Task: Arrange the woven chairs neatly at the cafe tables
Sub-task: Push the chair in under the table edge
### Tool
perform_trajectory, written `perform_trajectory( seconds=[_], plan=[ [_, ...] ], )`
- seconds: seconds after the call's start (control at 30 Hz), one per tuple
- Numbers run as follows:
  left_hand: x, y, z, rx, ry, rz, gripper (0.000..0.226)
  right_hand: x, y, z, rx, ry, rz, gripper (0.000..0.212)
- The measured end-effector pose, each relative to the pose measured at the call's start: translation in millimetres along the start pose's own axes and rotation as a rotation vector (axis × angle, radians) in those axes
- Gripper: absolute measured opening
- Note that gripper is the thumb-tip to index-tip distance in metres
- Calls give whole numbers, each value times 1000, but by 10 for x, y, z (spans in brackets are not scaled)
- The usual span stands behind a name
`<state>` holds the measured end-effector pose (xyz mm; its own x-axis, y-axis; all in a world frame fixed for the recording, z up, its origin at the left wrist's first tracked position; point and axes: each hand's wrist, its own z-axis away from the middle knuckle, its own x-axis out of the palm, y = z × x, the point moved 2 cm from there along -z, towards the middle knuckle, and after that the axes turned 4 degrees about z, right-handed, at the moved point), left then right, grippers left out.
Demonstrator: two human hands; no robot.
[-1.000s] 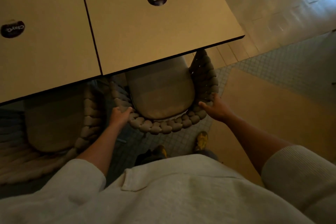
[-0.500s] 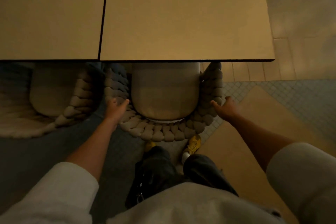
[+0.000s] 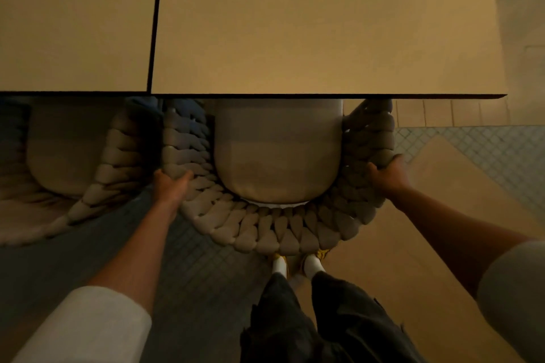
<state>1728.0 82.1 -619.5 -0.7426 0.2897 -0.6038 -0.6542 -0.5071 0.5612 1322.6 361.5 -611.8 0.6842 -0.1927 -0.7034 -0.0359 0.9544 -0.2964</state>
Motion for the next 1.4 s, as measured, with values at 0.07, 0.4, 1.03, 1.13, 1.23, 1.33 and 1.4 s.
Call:
perform_trajectory(
  seconds=[0.07,0.4,1.03,1.13,1.23,1.33,1.4],
  plan=[
    [17,-38,-127,1,-2,2,60,62,33,-58,-8,20,-17,61],
    [80,-338,-185,-5,-38,-172,70,-61,67,-117,-51,51,-41,51],
    [147,-349,-31,29,-184,-429,67,-120,591,103,14,88,-49,43],
    [158,-449,-53,45,-220,-423,70,-163,652,83,7,76,-45,46],
    [158,-426,7,54,-223,-442,70,-189,669,75,11,78,-38,47],
    [174,-383,7,69,-244,-437,63,-201,647,61,-2,83,-34,48],
    [166,-392,-57,74,-253,-421,63,-212,623,53,-8,85,-33,47]
  ],
)
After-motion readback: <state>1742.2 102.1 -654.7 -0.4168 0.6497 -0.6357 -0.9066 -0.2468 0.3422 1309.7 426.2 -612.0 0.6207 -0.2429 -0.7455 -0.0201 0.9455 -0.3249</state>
